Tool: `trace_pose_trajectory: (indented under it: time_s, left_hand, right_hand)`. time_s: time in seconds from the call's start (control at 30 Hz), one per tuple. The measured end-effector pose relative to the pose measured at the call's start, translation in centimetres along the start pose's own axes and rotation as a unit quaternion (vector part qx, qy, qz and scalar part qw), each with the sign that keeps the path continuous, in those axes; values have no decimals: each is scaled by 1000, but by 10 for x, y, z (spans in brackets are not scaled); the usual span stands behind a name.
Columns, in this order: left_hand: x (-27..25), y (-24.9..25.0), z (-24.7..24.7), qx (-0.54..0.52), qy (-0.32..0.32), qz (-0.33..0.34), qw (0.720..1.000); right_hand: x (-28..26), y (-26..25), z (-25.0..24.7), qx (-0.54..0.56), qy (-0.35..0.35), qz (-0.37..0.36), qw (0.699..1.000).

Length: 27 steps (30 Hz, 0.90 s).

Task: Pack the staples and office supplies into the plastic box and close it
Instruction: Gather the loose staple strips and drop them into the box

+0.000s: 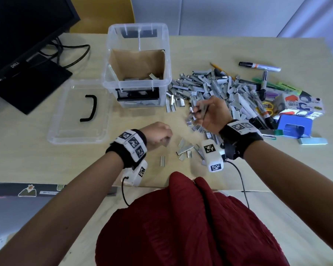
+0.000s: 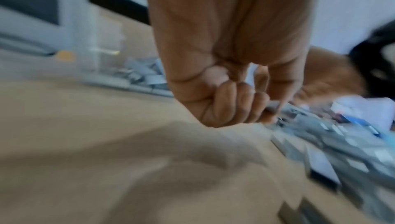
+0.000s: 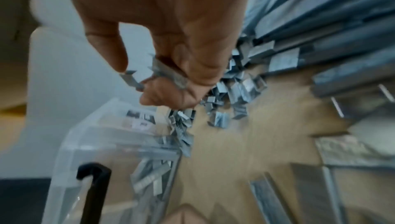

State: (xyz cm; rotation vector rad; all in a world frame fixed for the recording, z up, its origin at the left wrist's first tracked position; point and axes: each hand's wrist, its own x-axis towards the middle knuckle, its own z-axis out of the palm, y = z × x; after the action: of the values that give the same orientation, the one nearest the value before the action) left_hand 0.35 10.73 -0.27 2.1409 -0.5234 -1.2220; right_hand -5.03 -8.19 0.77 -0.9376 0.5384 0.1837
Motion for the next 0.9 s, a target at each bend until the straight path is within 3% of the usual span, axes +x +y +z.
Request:
trace_pose_trajectory:
  time_s: [0.1, 0.2, 0.27, 0.4, 0.47, 0.53, 0.6, 0.67, 0.7, 0.73, 0.77, 0.83, 0.87, 0.9]
  left_hand:
    - [-5, -7, -9, -293, 13, -13, 956]
    - [-7, -7, -14, -392, 10, 4, 920]
    - [-7, -7, -16, -409, -2, -9, 912]
    - [-9, -7, -13, -294, 24, -19, 955]
    - [-10, -8, -13, -219, 33, -21, 975]
    - [-12, -7, -13, -113, 23, -24, 993]
    - [-14, -3, -10, 27, 10, -32, 999]
    - [-18, 1, -5, 175, -4, -48, 983]
    - [-20, 3, -2, 241, -15, -58, 969]
    - [-22, 5, 1, 299, -25, -68, 951]
    - [-23, 6, 4, 350, -31, -79, 933]
    - [-26, 9, 12, 426, -27, -87, 900]
    - [-26, 10, 17, 450, -25, -85, 888]
    - [-26, 11, 21, 468, -25, -81, 880]
  right_hand:
    - [-7, -1, -3, -27, 22, -8, 999]
    - [-8, 3, -1, -232, 34, -17, 972]
    - [-11, 8, 3, -440, 10, -56, 896]
    - [-18, 18, 18, -729, -136, -75, 666]
    - [-18, 19, 21, -805, -158, -81, 566]
    - [-17, 20, 22, -839, -165, -89, 511]
    - [-14, 24, 24, -847, -166, -89, 496]
    - [-9, 28, 22, -839, -148, -81, 518]
    - [-6, 29, 21, -821, -130, -69, 551]
    - [-3, 29, 18, -786, -106, -52, 607]
    - [-1, 28, 15, -718, -78, -31, 691]
    - [-4, 21, 11, -471, -35, 37, 880]
    - [-7, 17, 9, -339, -27, 64, 938]
    - [-9, 13, 7, -236, -32, 78, 968]
